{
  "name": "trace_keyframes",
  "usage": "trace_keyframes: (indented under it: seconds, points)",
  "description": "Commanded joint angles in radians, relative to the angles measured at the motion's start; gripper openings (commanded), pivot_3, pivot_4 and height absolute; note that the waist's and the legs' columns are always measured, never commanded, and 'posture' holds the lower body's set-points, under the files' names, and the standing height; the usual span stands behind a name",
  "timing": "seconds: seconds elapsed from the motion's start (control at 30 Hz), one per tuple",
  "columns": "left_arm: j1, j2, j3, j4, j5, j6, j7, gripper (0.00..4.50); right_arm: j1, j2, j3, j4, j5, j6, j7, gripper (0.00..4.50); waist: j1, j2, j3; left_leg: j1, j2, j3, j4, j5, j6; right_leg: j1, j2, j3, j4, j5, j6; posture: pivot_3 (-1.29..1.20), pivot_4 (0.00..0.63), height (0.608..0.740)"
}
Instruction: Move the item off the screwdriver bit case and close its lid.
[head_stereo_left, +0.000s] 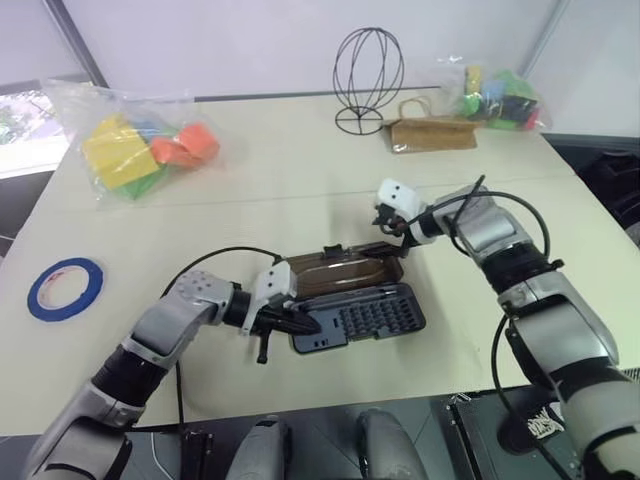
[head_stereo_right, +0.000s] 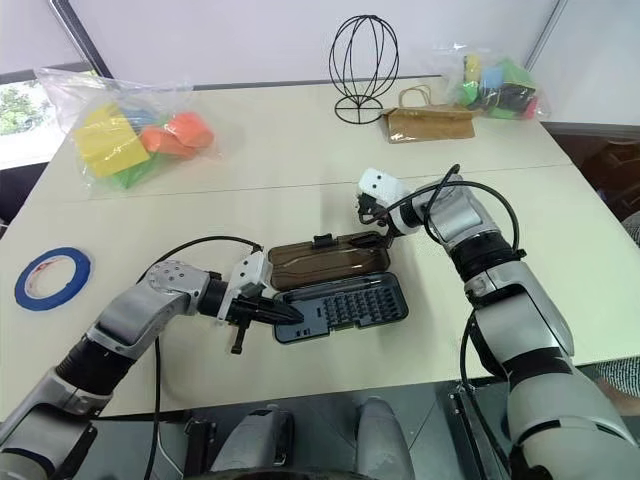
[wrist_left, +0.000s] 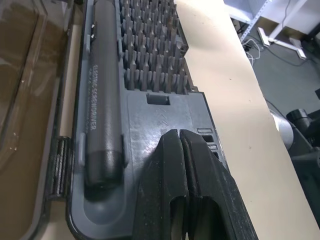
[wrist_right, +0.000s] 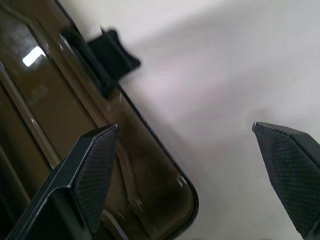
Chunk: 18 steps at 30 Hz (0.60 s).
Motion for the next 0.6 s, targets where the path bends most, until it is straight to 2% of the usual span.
trace_keyframes:
  seconds: [0.03,0.07,0.13,0.27,0.33,0.6]
  points:
    - [0.016,0.010,-0.001,0.020,0.040,0.013,0.023,0.04,-0.008,0.009,-0.026,-0.006,-0.019,-0.032,0.011,4.50,0.000,0.000,0.000,0.000,0.000,0.000,0.000,0.000,0.000,0.000,0.000,0.000,0.000,0.000,0.000,0.00,0.150,0.740]
    - [0.018,0.011,0.000,0.017,0.039,0.013,0.024,0.00,-0.003,0.011,-0.029,-0.008,-0.023,-0.032,0.013,3.94,0.000,0.000,0.000,0.000,0.000,0.000,0.000,0.000,0.000,0.000,0.000,0.000,0.000,0.000,0.000,0.00,0.150,0.740]
    - [0.021,0.012,0.001,0.014,0.038,0.014,0.027,0.00,0.008,0.013,-0.031,-0.017,-0.028,-0.032,0.018,3.22,0.001,0.000,0.000,0.000,0.000,0.000,0.000,0.000,0.000,0.000,0.000,0.000,0.000,0.000,0.000,0.00,0.150,0.740]
    - [0.025,0.014,0.000,0.013,0.038,0.012,0.026,0.00,0.032,0.018,-0.033,-0.060,-0.029,-0.012,0.038,1.01,0.000,0.000,0.000,0.000,0.000,0.000,0.000,0.000,0.000,0.000,0.000,0.000,0.000,0.000,0.000,0.00,0.150,0.740]
    - [0.025,0.016,-0.001,0.014,0.042,0.007,0.023,0.00,0.046,0.016,-0.030,-0.079,-0.039,-0.010,0.046,0.07,0.000,0.000,-0.001,0.001,0.000,0.000,0.000,0.000,0.000,0.001,0.000,0.000,0.000,0.000,0.000,0.00,0.150,0.740]
    - [0.014,0.011,0.005,0.025,0.046,0.001,0.025,0.00,0.087,0.008,-0.015,-0.135,-0.073,-0.008,0.082,0.02,0.001,0.001,-0.002,0.004,0.000,0.000,0.000,0.000,0.000,0.003,0.000,0.000,0.001,0.000,0.000,0.00,0.150,0.740]
